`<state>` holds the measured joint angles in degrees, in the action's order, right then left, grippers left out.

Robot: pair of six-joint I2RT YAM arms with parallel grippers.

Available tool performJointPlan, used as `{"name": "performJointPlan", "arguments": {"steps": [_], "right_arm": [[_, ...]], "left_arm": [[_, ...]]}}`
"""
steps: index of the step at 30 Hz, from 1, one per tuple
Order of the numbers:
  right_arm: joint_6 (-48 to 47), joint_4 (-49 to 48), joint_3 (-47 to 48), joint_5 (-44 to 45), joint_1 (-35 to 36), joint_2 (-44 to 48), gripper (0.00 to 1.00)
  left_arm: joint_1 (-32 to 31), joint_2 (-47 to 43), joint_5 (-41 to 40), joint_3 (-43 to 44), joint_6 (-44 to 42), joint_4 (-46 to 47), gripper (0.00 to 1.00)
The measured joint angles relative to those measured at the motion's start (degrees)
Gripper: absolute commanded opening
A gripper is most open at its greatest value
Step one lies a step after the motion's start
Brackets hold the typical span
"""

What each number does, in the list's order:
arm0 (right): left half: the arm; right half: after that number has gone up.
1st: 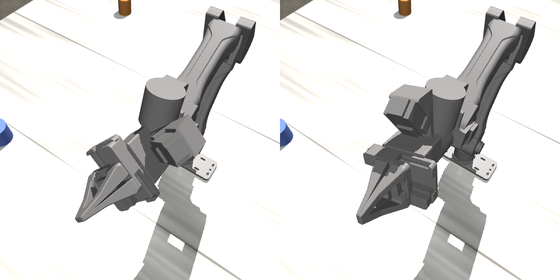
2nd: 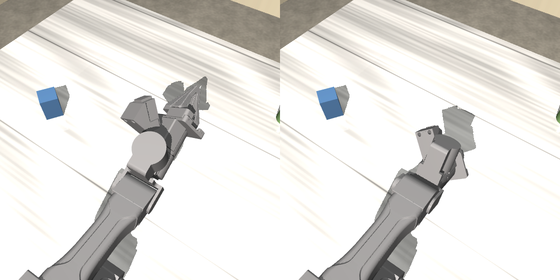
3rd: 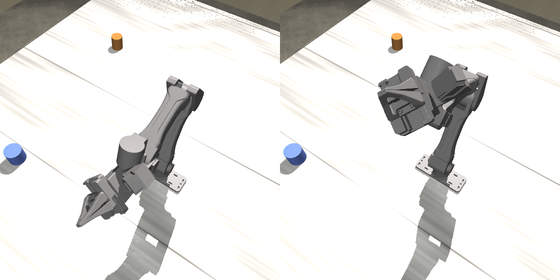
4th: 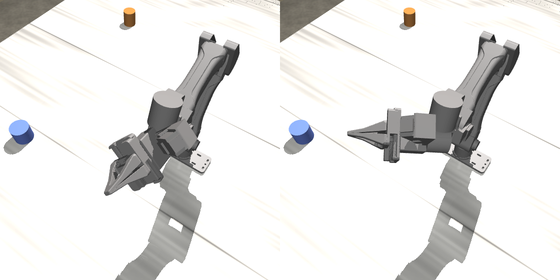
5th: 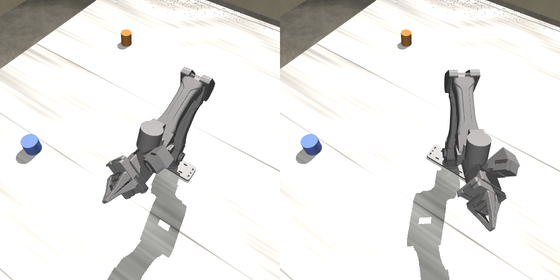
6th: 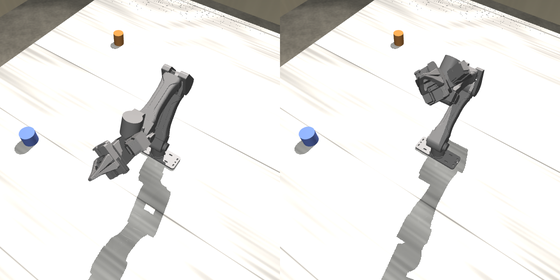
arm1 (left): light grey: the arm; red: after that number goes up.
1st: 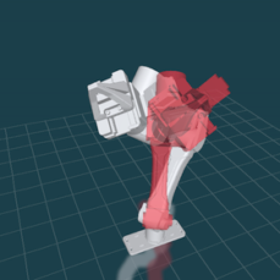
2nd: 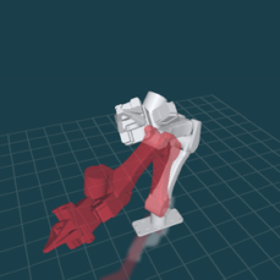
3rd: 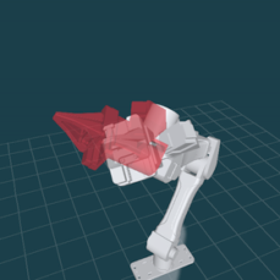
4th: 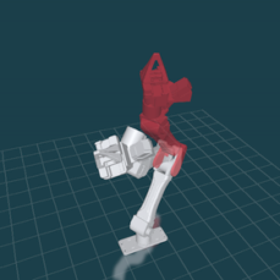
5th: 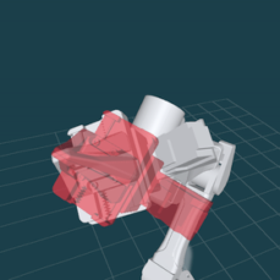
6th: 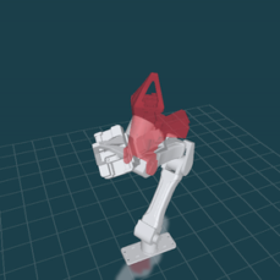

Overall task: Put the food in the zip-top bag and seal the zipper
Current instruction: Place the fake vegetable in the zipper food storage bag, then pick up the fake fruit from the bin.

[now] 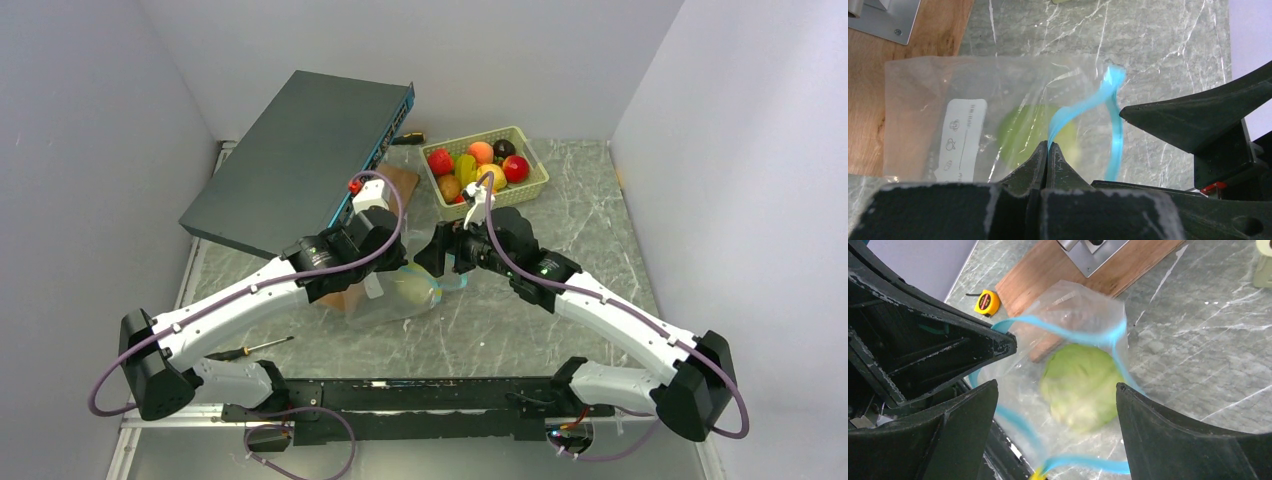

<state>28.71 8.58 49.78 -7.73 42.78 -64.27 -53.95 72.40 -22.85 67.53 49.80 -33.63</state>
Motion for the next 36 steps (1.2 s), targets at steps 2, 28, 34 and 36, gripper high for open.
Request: {"name": "performJointPlan", "arguments": {"steps": [2,28,34,36], "right_arm": [[-0.46,0.13,0.28,0.28,0.0,0.0,0.89],[7.65,-0.42,11.32,11.87,-19.23,-11.19,0.79],[7.54,-1.11,22.84,10.78,-20.81,-25.68,0.85],[7.54,-1.16,28.72,9.27,-21.77,-31.41,0.89]], "left_arm": [[0.0,0.02,0.28,0.0,-0.07,-0.02,0.0],[0.02,0.13,0.52,-0.74,0.5,-0.5,0.0],[0.02,0.07,0.55,-0.79,0.94,-0.59,0.0],[0.02,0.07,0.55,-0.79,0.92,-0.94,0.0]]}}
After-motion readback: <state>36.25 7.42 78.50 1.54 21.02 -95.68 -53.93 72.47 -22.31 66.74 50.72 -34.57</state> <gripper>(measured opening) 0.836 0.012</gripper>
